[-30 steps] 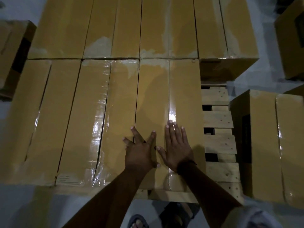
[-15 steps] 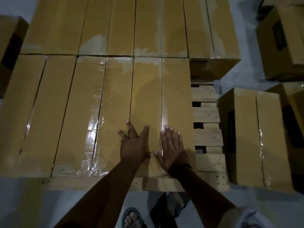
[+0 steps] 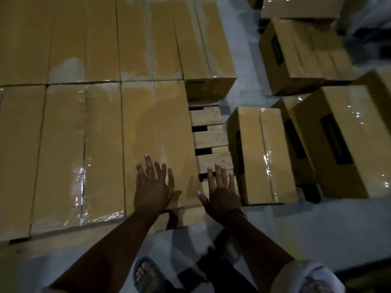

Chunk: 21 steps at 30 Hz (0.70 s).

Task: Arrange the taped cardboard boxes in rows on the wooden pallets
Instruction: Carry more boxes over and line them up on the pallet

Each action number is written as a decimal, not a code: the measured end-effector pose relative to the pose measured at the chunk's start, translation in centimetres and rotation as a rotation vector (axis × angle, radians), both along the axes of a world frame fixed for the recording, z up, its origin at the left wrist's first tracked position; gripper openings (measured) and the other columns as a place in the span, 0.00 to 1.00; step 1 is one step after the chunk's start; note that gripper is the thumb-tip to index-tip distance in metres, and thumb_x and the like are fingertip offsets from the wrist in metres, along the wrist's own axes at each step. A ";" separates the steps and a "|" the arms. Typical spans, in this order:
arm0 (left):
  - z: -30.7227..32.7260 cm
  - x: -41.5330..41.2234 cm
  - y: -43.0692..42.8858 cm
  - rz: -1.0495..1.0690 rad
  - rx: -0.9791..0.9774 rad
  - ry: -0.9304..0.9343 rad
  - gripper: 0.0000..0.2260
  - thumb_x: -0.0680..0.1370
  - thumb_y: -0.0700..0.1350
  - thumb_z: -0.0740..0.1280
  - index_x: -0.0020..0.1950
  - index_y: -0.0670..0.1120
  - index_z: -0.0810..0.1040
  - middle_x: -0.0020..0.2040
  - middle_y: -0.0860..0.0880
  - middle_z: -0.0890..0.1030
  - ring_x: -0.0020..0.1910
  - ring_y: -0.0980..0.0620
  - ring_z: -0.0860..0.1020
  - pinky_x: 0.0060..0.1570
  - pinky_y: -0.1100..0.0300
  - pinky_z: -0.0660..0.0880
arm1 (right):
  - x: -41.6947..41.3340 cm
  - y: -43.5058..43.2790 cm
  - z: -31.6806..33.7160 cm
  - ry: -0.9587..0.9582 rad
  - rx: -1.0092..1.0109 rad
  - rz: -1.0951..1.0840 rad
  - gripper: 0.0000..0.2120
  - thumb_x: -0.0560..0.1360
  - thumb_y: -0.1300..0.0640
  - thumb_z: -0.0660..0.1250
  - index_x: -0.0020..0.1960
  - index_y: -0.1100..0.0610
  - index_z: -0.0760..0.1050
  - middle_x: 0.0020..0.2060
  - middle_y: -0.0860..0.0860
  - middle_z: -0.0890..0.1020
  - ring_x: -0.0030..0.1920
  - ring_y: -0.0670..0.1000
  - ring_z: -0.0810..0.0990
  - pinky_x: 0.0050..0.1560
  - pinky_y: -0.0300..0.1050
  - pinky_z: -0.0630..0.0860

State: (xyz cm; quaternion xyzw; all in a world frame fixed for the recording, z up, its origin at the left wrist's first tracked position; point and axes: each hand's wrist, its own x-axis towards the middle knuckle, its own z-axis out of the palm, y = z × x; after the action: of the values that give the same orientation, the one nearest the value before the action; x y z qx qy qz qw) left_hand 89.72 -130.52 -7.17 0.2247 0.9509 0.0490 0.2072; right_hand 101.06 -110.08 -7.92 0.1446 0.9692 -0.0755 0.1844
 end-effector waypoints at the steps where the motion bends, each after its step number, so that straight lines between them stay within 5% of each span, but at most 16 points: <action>1: 0.3 0.1 1.2 -0.011 0.033 0.002 0.41 0.78 0.66 0.65 0.84 0.48 0.53 0.80 0.34 0.31 0.79 0.25 0.43 0.77 0.36 0.56 | 0.4 1.2 0.4 0.007 -0.001 -0.032 0.42 0.80 0.30 0.46 0.83 0.56 0.40 0.81 0.59 0.42 0.81 0.60 0.41 0.79 0.64 0.44; 5: -0.3 0.7 7.2 -0.037 0.161 -0.024 0.36 0.79 0.62 0.66 0.83 0.50 0.60 0.81 0.37 0.32 0.80 0.27 0.44 0.77 0.36 0.57 | 1.0 7.1 0.5 0.070 -0.028 -0.147 0.42 0.81 0.30 0.47 0.83 0.58 0.45 0.82 0.59 0.50 0.82 0.60 0.45 0.80 0.63 0.45; 13: -6.6 5.0 23.0 -0.026 0.336 0.067 0.32 0.81 0.63 0.63 0.81 0.50 0.64 0.83 0.41 0.35 0.81 0.31 0.41 0.73 0.34 0.60 | 3.8 24.6 -6.8 0.099 -0.066 -0.391 0.42 0.80 0.31 0.49 0.83 0.55 0.41 0.82 0.59 0.46 0.81 0.63 0.42 0.79 0.64 0.44; 21: -17.3 8.8 40.5 0.134 0.260 -0.207 0.41 0.78 0.66 0.66 0.84 0.54 0.52 0.82 0.40 0.32 0.80 0.32 0.38 0.77 0.37 0.52 | 5.9 43.3 -16.5 -0.099 0.030 -0.322 0.42 0.78 0.31 0.56 0.83 0.48 0.42 0.82 0.51 0.38 0.79 0.69 0.40 0.74 0.76 0.48</action>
State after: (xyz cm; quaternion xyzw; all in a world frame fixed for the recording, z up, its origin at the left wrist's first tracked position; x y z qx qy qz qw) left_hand 98.55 -90.02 -24.47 0.1793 0.9230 0.2081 0.2697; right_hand 106.91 -66.76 -24.44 0.3045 0.9242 -0.0823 0.2154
